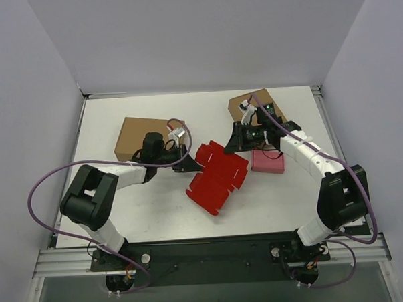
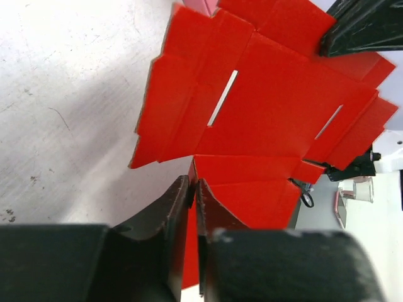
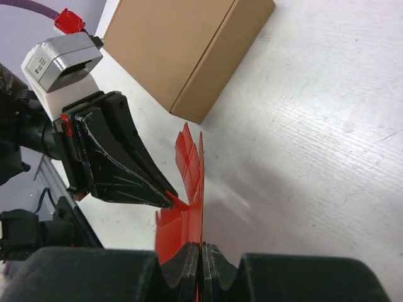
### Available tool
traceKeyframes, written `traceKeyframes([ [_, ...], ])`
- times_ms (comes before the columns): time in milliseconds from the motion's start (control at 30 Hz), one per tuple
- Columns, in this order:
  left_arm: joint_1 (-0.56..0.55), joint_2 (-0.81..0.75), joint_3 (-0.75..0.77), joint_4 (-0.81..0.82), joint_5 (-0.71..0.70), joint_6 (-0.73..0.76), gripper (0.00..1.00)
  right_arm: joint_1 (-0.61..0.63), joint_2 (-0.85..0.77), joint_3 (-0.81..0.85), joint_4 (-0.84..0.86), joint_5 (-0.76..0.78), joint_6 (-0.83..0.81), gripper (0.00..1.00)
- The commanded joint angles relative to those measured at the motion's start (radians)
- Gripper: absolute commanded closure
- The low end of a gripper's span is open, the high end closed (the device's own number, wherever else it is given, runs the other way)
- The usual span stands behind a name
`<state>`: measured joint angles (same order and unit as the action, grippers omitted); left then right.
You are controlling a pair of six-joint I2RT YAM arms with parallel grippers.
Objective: Fold the paper box
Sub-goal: Fold the paper box at the center of the board.
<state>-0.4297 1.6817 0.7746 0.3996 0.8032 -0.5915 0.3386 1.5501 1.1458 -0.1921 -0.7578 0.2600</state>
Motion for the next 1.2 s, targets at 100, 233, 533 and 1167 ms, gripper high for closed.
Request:
traceKeyframes([
  [100,-0.079,0.018,0.176,-0.246,-0.084,0.079,0.90,0.092,-0.088,-0.027,0.033,0.253,-0.047,1.00],
  [233,-0.113,0.038,0.235,-0.283,-0.105,0.064,0.90,0.148,-0.100,-0.037,0.031,0.337,-0.065,1.00],
  [533,-0.144,0.066,0.255,-0.197,-0.061,0.002,0.89,0.162,-0.107,-0.067,0.034,0.334,-0.071,1.00],
  [1167,0.157,-0.149,0.138,-0.228,0.209,0.167,0.27,0.066,-0.081,0.060,-0.106,-0.135,-0.142,1.00],
])
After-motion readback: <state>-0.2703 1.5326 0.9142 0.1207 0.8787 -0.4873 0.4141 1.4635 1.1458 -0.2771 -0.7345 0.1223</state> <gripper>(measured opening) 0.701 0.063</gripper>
